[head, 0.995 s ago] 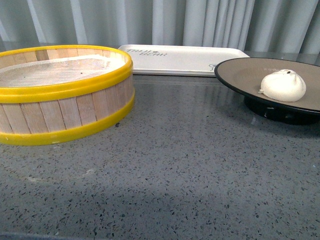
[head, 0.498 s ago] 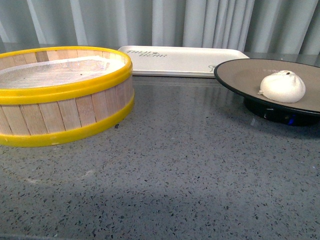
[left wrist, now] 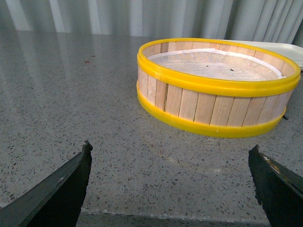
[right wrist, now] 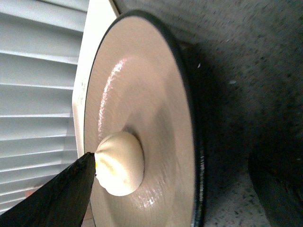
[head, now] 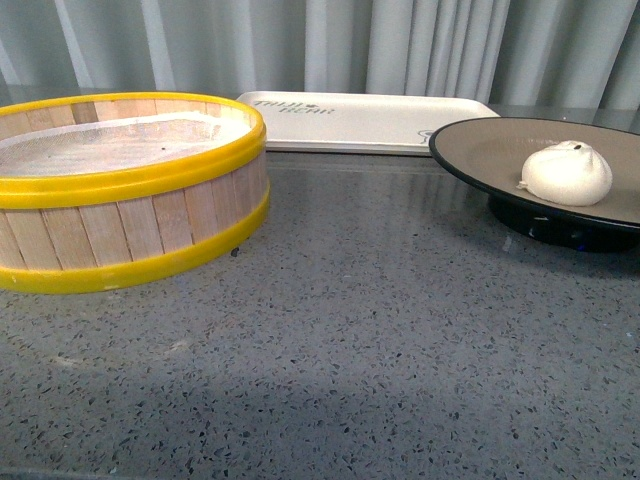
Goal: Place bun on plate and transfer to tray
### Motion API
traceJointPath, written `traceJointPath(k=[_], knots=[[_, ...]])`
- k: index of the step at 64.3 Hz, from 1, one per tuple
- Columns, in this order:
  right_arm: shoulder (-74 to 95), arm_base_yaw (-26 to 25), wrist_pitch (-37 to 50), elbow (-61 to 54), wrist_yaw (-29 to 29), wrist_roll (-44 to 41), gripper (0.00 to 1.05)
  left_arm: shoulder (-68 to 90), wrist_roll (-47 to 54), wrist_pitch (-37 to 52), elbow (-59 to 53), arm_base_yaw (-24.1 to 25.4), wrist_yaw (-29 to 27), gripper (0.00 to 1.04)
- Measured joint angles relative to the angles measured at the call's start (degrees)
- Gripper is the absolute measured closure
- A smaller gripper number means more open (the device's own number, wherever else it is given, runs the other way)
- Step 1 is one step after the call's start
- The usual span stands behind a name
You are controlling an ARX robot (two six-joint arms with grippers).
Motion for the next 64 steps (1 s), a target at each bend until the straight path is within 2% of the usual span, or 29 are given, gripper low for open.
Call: traceJointPath(k=[38,58,64], knots=[[1.0,0.2,2.5,0.0,-1.2,2.0,1.01,0.0,0.0,0.0,0.0,0.0,0.0,0.07],[-0.1,-0.5,5.1,-0.5,-1.2,1.6,1.02,0.0,0.0,0.0,0.0,0.0,0.0,0.07],[-3.6,-0.6,8.4,-1.4,-0.2,1.6,1.02,0.0,0.0,0.0,0.0,0.0,0.0,0.07]])
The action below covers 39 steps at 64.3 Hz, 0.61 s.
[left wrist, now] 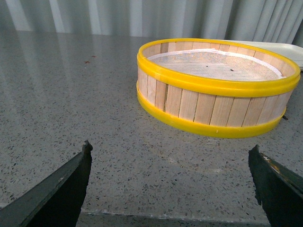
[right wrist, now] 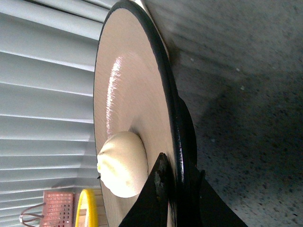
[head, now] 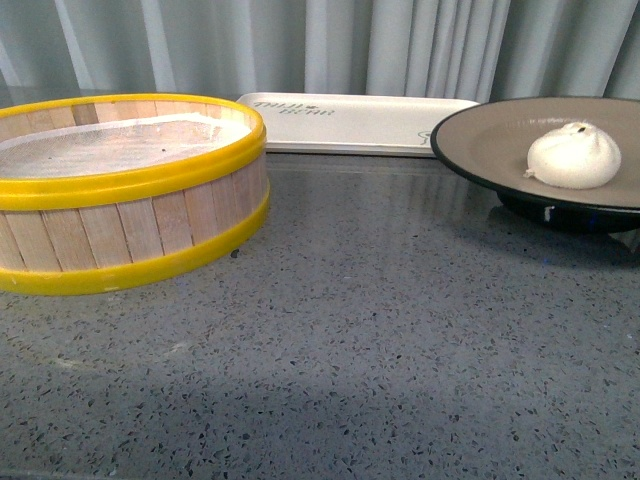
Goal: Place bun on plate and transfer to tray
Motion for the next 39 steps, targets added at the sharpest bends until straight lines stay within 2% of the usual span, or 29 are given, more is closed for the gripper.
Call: traceJointPath(k=[8,21,30,39], knots=[[-0.6,-0.7,3.6,0.8,-0.5,1.3,1.02,0.0,0.0,0.0,0.0,0.0,0.0,0.07],[8.6,-0.2,5.9,8.3,0.8,4.0,1.02,0.0,0.0,0.0,0.0,0.0,0.0,0.07],[17.5,1.2,5.2,18.5,1.3,6.3,1.02,0.0,0.0,0.0,0.0,0.0,0.0,0.07],[27.7,4.9,-1.1,34.0,2.2,8.5,1.02,0.0,0.0,0.0,0.0,0.0,0.0,0.07]])
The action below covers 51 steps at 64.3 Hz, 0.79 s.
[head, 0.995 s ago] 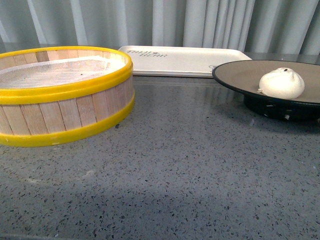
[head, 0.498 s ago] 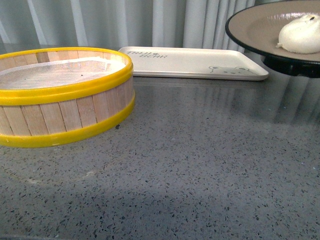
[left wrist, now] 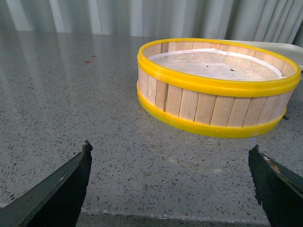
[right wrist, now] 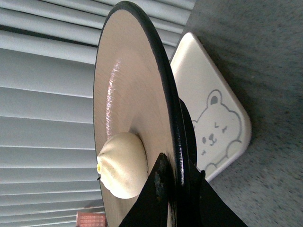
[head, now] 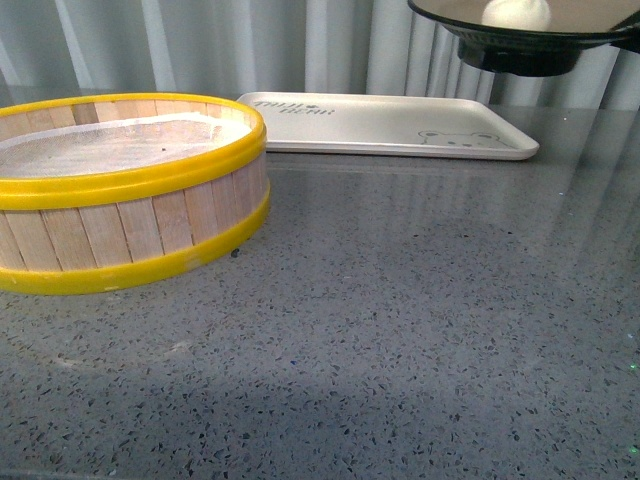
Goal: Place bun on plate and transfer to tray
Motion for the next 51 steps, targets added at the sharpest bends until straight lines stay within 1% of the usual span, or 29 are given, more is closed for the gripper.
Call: traceJointPath(k=[18,33,51], knots=[[12.7,4.3,-10.1,17.9,-0.3,1.7,1.02,0.0,0.0,0.0,0.0,0.0,0.0,0.07],[18.4,4.4,-12.0,24.2,0.1,1.6,1.02,0.0,0.0,0.0,0.0,0.0,0.0,0.07],[25.1,4.0,-14.5,30.3,-0.7,1.4,1.02,0.0,0.0,0.0,0.0,0.0,0.0,0.07]])
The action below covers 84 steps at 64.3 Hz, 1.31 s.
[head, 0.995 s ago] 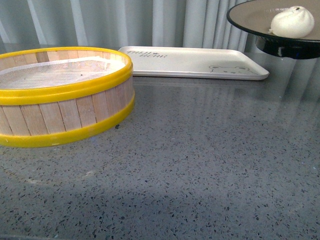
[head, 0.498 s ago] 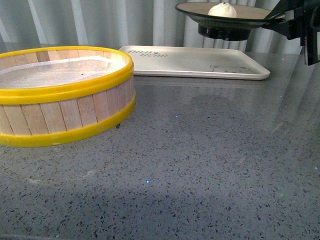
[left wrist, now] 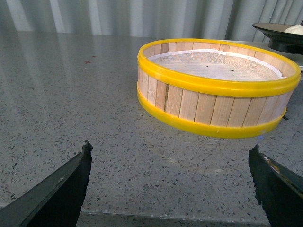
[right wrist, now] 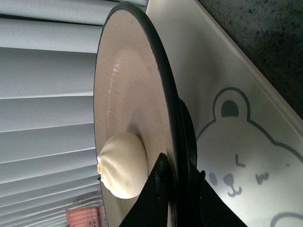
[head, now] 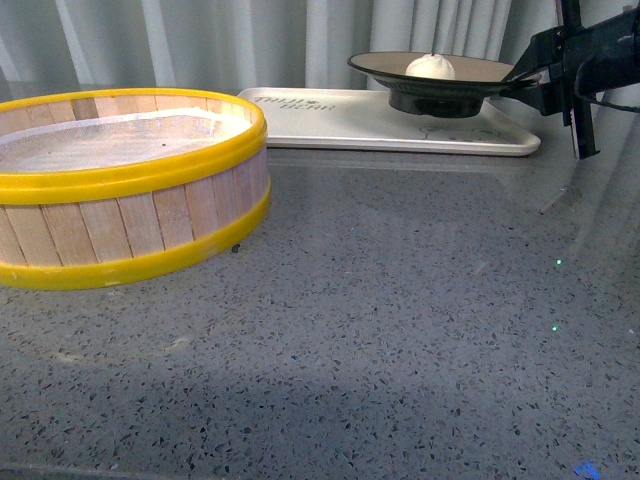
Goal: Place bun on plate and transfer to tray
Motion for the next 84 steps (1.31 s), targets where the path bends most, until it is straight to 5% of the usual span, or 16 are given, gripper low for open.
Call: traceJointPath(k=[31,64,84], knots=[[1.9,-0.5,-2.5,2.3,-0.7,-0.8,1.02,0.0,0.0,0.0,0.0,0.0,0.0,0.07],[1.9,-0.8,-3.3,4.2,-1.2,-0.8,0.11,0.0,0.0,0.0,0.0,0.0,0.0,0.07],[-0.5,-0.2,-2.1,1.7,-0.8,-0.5,0.08,0.0,0.0,0.0,0.0,0.0,0.0,0.07]])
